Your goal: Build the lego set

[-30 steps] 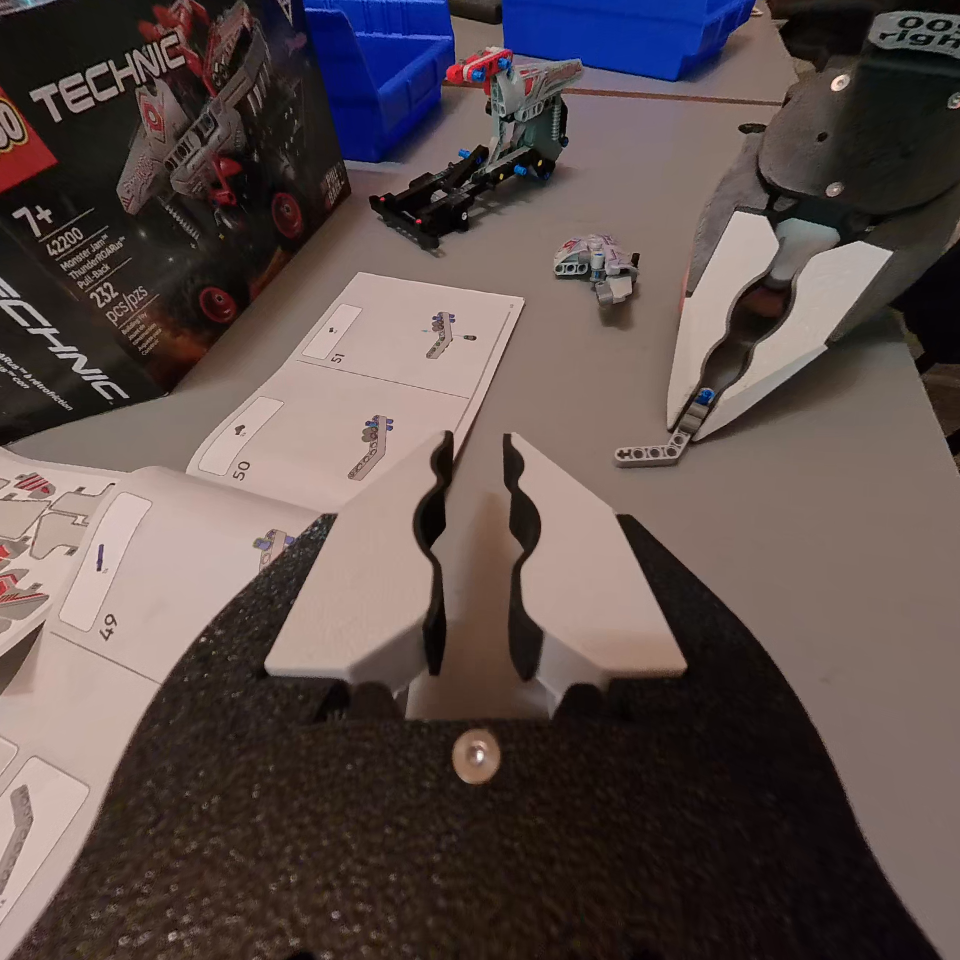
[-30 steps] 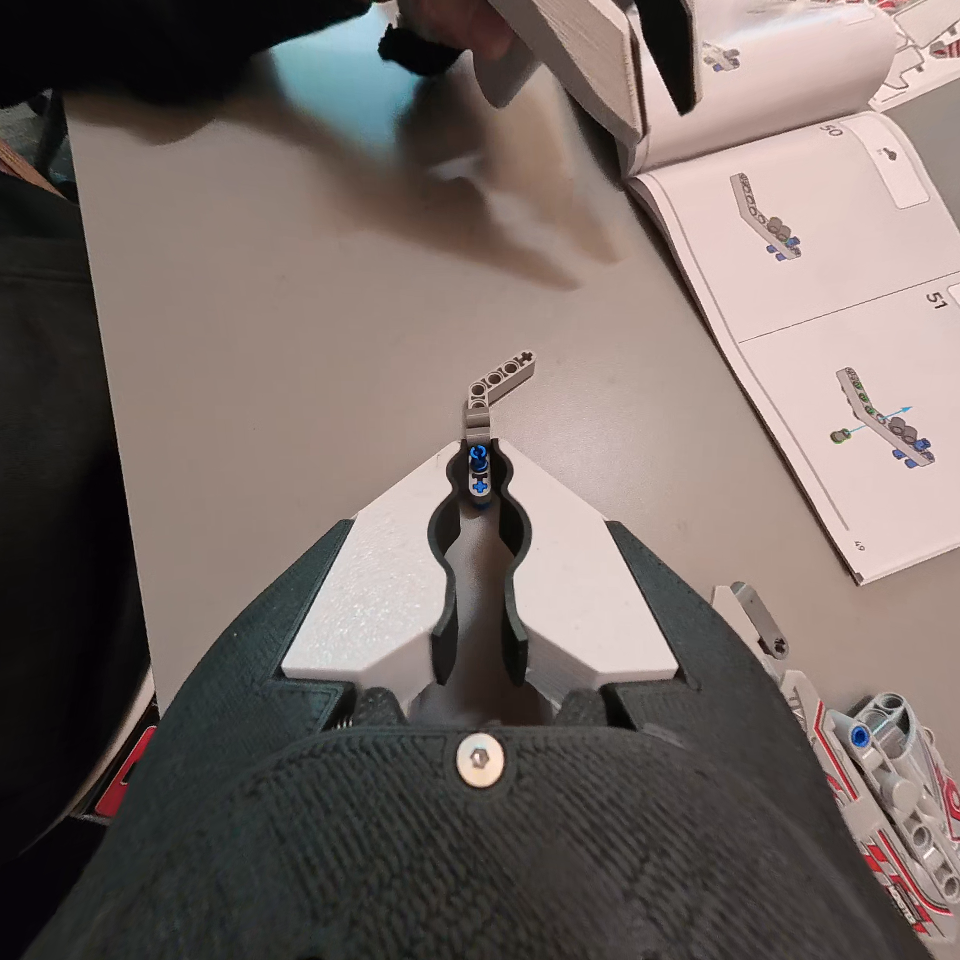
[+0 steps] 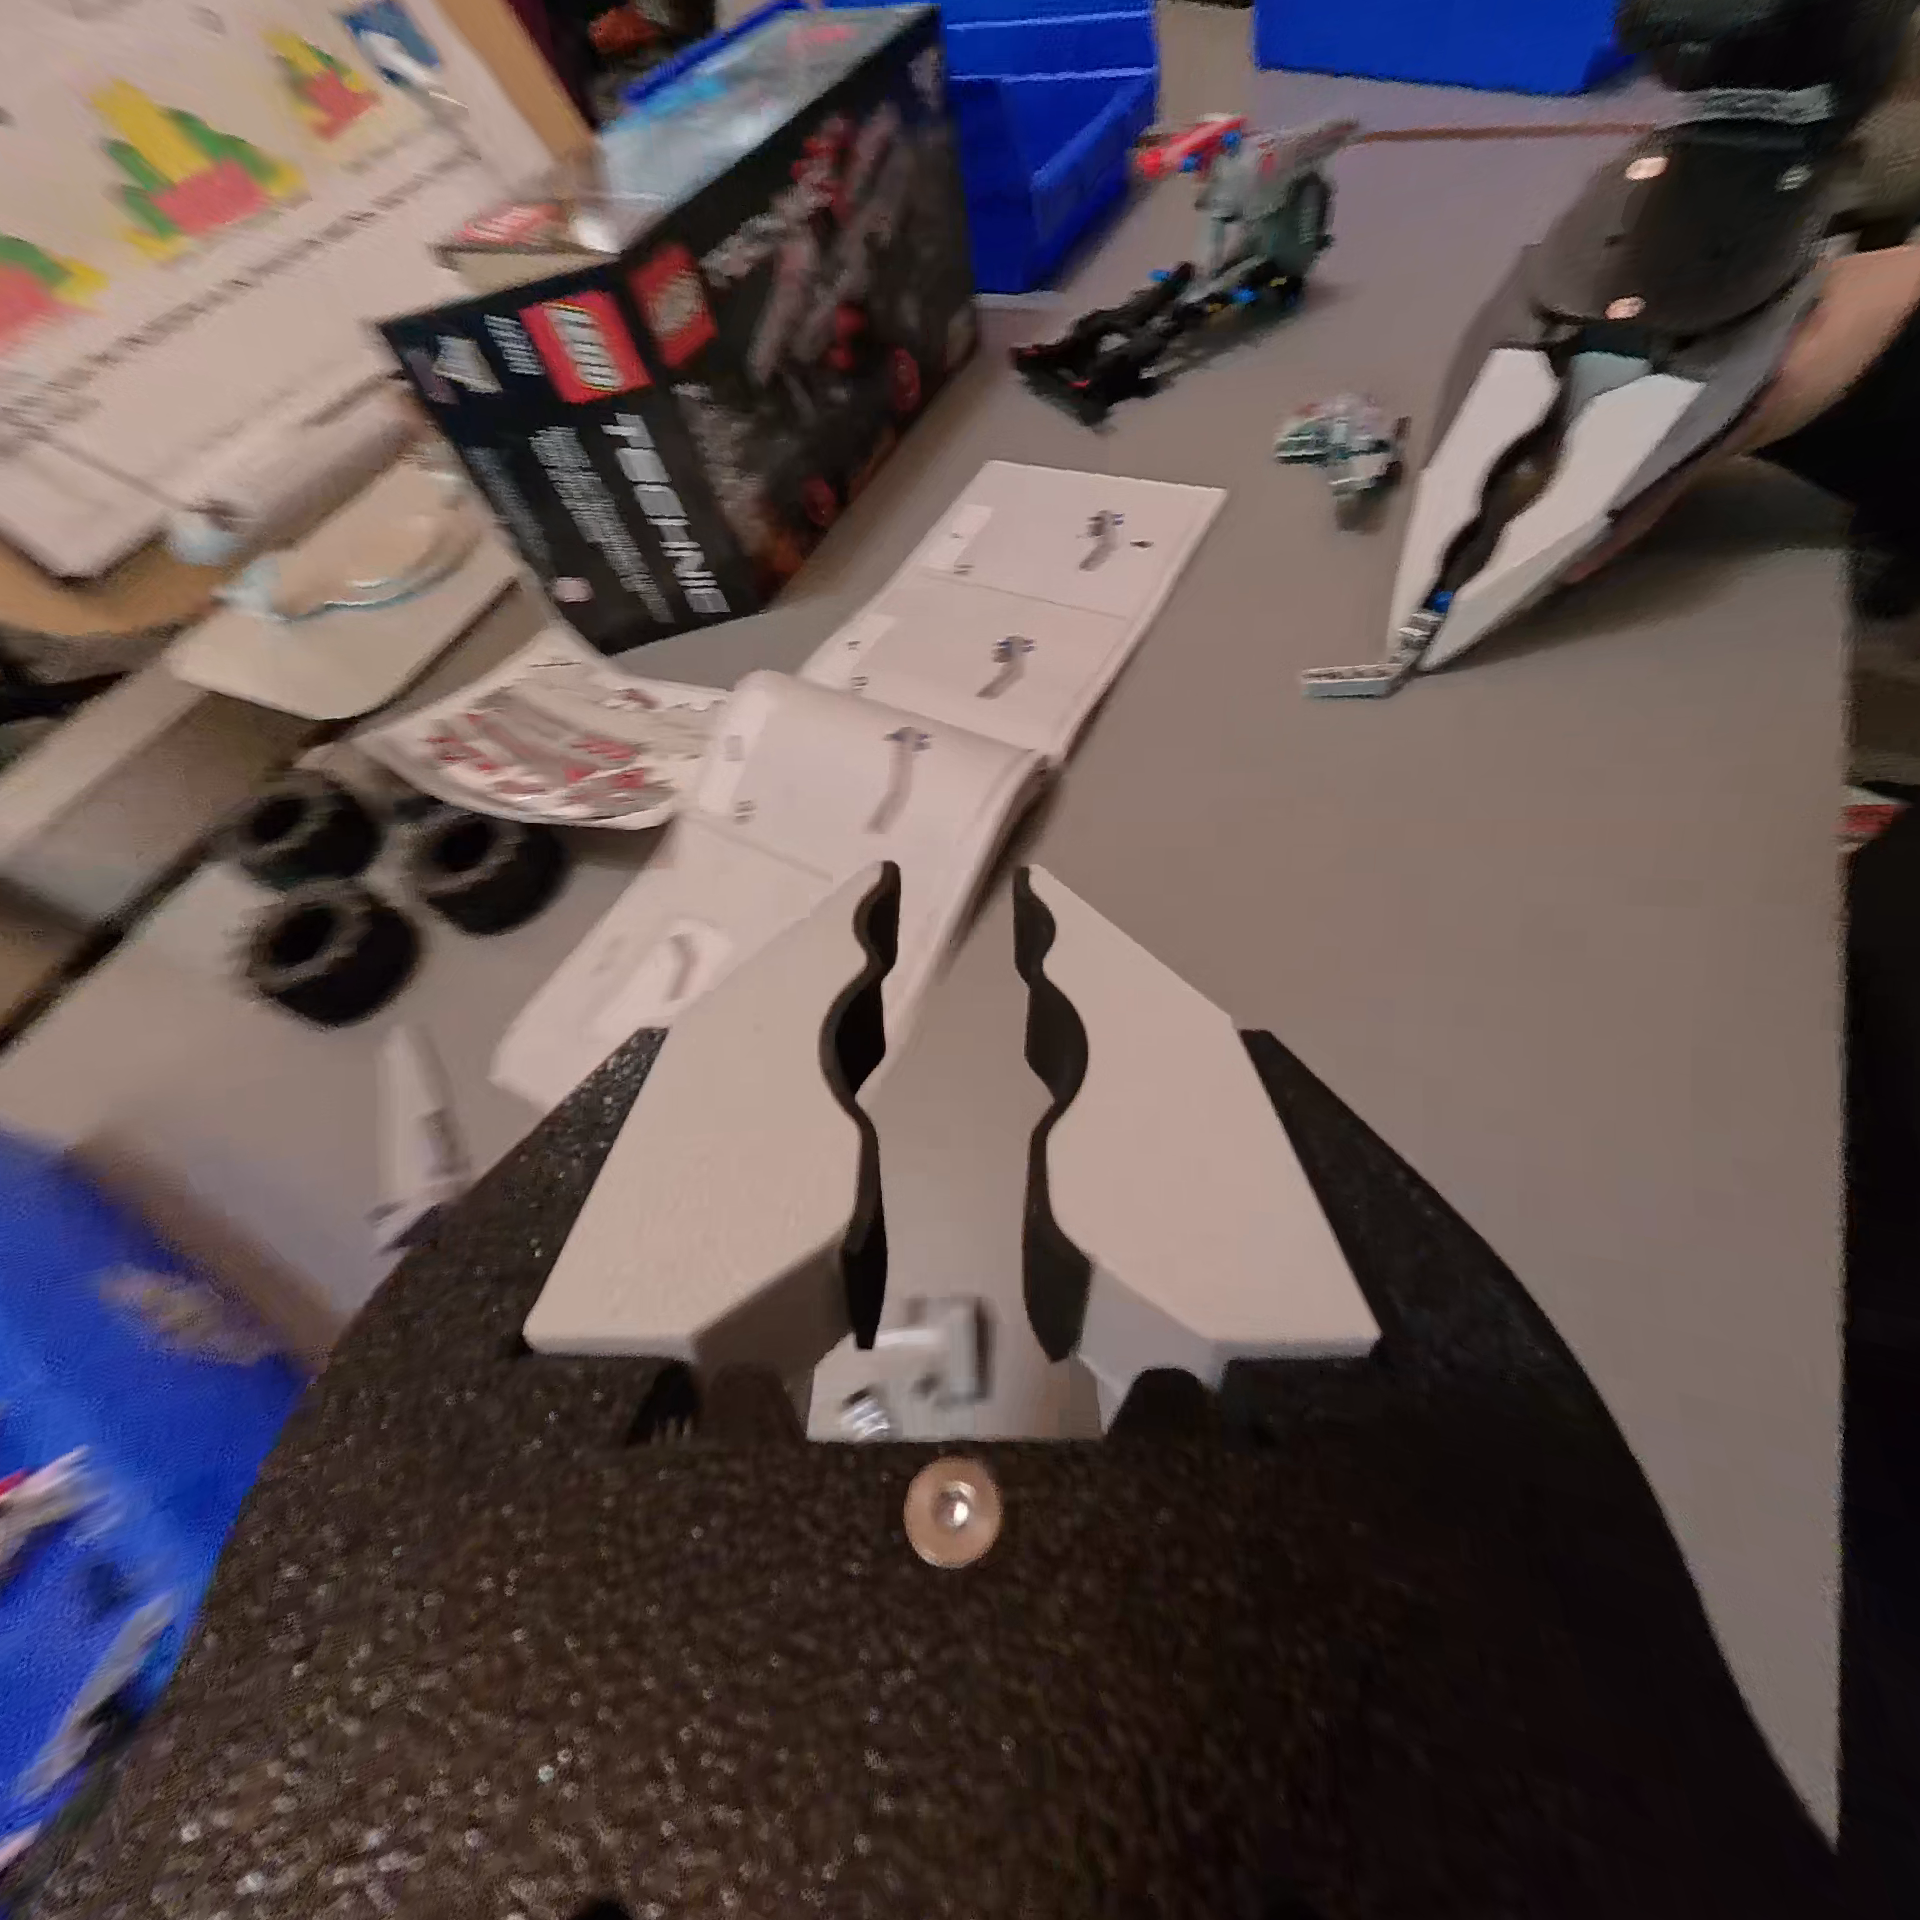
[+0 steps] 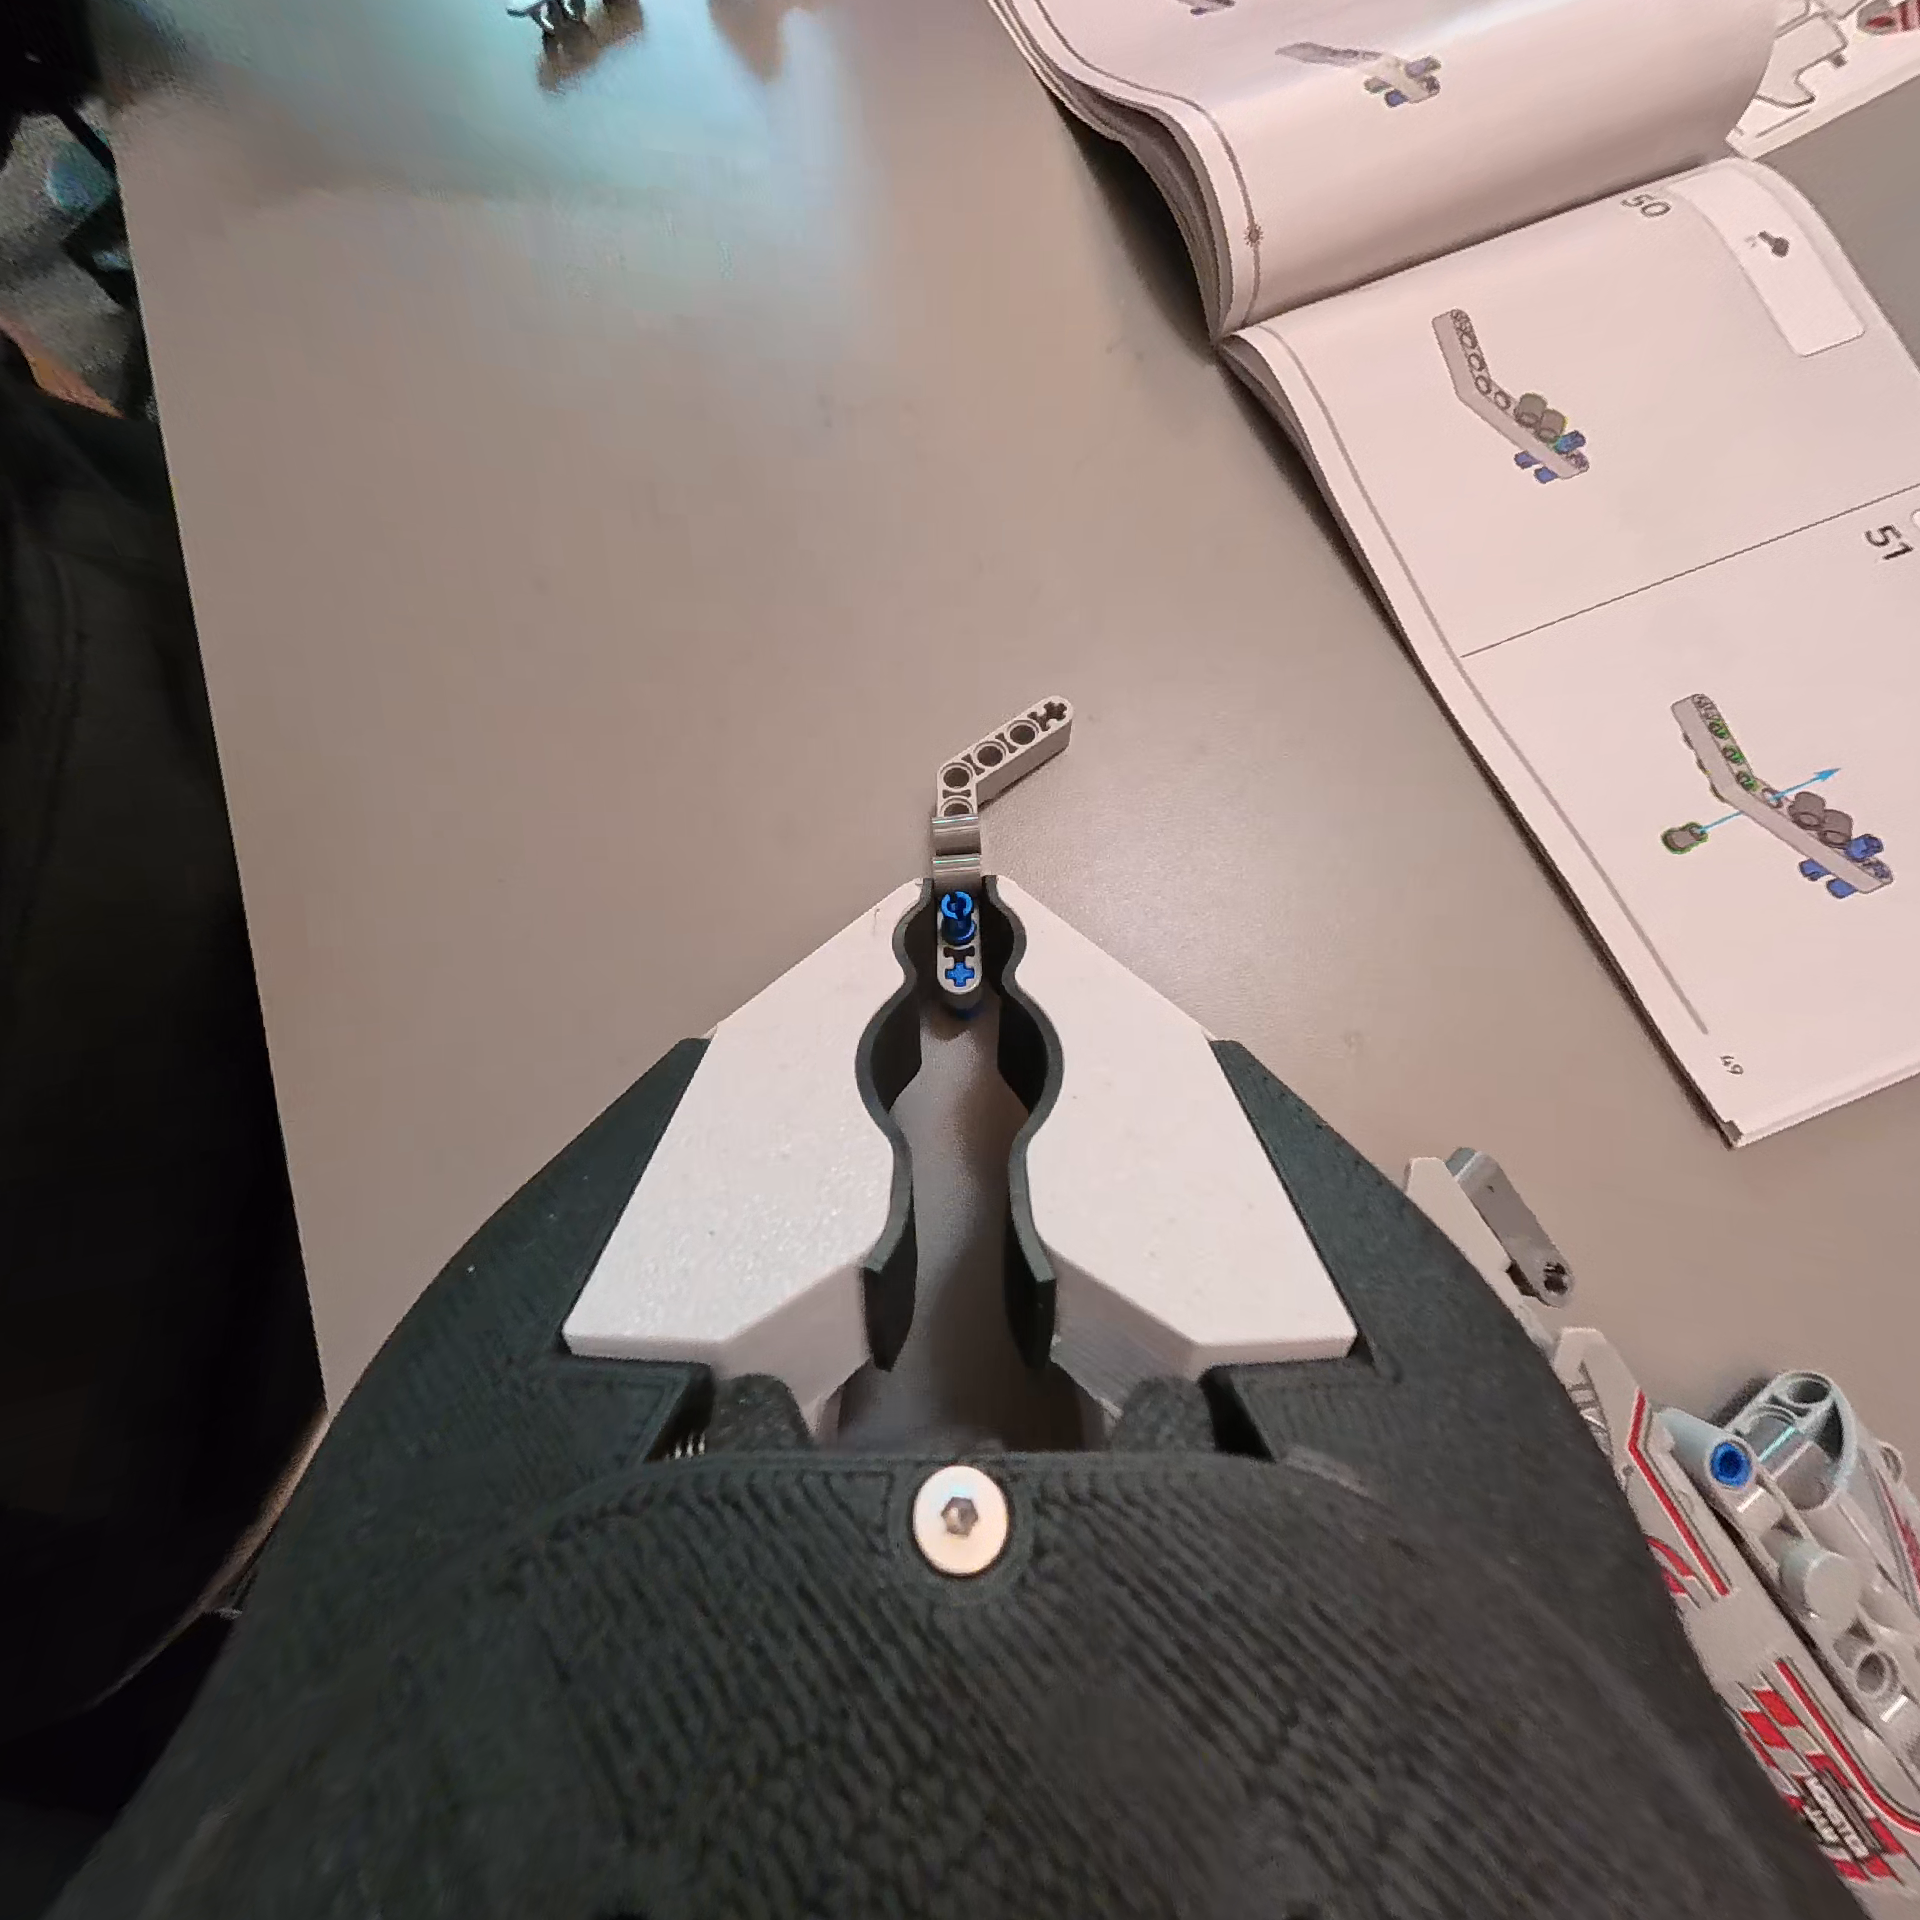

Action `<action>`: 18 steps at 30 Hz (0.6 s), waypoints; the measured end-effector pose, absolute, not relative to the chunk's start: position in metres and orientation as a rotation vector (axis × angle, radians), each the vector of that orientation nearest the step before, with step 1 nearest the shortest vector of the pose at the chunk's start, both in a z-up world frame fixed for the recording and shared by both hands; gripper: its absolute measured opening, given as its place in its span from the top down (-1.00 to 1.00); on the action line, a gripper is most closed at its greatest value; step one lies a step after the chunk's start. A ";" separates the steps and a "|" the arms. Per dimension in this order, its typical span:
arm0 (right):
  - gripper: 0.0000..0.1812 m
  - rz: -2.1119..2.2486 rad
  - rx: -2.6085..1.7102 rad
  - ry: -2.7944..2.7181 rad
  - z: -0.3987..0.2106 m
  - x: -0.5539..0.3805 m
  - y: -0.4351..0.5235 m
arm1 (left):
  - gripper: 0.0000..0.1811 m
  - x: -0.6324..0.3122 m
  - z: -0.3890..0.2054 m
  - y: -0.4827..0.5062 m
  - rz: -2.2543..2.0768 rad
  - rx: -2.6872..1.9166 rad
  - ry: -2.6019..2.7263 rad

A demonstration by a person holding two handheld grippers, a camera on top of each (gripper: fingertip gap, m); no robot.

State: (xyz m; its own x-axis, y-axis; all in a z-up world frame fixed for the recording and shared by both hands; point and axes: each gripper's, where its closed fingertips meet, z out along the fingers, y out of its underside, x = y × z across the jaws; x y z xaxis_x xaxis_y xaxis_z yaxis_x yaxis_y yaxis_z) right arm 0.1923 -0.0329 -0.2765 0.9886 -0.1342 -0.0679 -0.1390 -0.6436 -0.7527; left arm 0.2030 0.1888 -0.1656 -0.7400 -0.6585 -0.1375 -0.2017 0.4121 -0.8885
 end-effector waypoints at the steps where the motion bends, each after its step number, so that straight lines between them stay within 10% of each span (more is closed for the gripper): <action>1: 0.93 0.005 -2.277 0.188 -0.277 0.192 -0.033 | 0.80 0.207 -0.155 0.206 -1.240 -0.747 2.168; 18: 0.93 0.027 -2.274 0.199 -0.276 0.192 -0.033 | 0.90 0.292 -0.188 0.439 -0.696 -1.255 2.497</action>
State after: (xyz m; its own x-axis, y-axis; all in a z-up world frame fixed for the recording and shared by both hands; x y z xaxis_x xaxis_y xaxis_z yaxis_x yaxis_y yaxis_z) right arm 0.1924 -0.0329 -0.2764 0.9872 -0.1349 -0.0853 -0.1526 -0.6412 -0.7521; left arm 0.2915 0.4392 -0.1882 -0.5929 -0.8051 -0.0172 -0.6802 0.5122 -0.5244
